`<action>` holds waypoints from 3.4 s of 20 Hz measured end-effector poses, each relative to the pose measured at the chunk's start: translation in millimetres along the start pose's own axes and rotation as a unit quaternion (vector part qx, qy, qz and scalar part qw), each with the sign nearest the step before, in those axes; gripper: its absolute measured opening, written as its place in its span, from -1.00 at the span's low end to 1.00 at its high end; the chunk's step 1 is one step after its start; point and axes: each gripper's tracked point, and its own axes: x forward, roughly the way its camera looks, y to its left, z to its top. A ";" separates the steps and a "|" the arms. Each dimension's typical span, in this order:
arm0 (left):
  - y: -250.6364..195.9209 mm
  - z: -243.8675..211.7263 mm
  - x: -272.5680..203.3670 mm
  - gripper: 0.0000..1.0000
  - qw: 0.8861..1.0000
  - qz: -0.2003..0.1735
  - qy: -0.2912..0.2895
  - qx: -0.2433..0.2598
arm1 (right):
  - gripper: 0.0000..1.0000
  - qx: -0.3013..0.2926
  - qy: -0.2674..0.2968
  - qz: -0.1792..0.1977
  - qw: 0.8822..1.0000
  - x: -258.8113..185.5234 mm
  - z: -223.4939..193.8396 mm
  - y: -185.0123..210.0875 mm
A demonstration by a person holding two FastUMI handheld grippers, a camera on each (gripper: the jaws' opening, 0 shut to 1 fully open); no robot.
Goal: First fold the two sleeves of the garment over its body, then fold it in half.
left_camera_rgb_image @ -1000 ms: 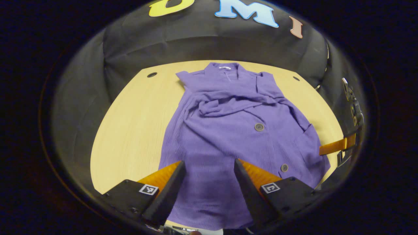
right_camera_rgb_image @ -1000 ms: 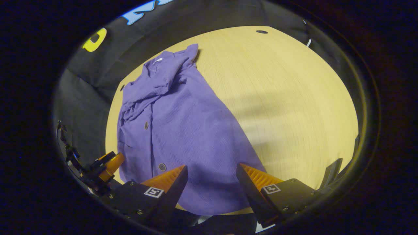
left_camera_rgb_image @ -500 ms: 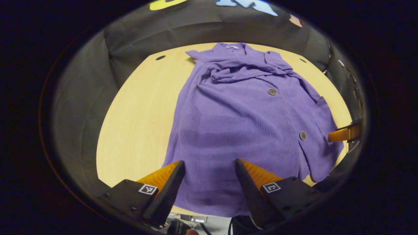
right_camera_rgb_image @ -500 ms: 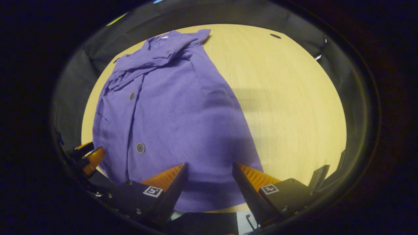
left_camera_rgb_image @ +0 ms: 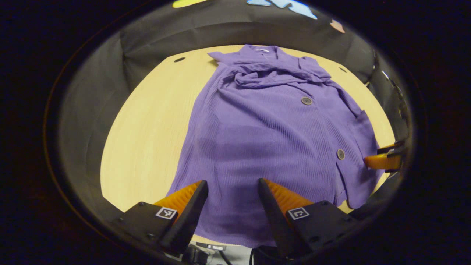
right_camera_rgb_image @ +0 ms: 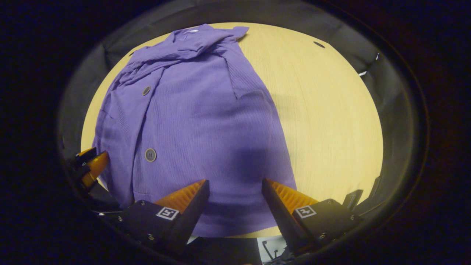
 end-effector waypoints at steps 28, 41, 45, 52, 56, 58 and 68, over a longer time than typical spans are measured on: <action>-12.9 84.3 -16.4 -0.84 0.994 -0.034 -0.060 -0.083 | -0.96 0.072 -0.118 0.104 0.985 -51.3 101.1 50.9; 2.0 208.0 -25.9 -0.87 0.982 -0.044 -0.140 -0.117 | -0.97 0.077 -0.216 0.132 0.964 -83.5 233.5 57.7; 12.3 253.2 -12.9 -0.85 0.979 -0.040 -0.163 -0.118 | -0.98 0.079 -0.247 0.132 0.957 -86.5 283.2 50.2; 17.6 337.1 22.4 -0.87 0.969 -0.046 -0.204 -0.133 | -0.98 0.092 -0.273 0.132 0.948 -80.3 358.9 36.8; 18.6 382.2 44.0 -0.86 0.967 -0.041 -0.228 -0.109 | -0.98 0.106 -0.283 0.135 0.944 -71.7 398.2 31.0; 14.6 403.0 52.7 -0.86 0.963 -0.040 -0.249 -0.095 | -0.98 0.116 -0.294 0.134 0.939 -65.8 421.1 26.5; 17.6 489.3 136.4 -0.88 0.956 -0.050 -0.262 -0.124 | -1.00 0.147 -0.313 0.126 0.930 -15.3 501.8 5.8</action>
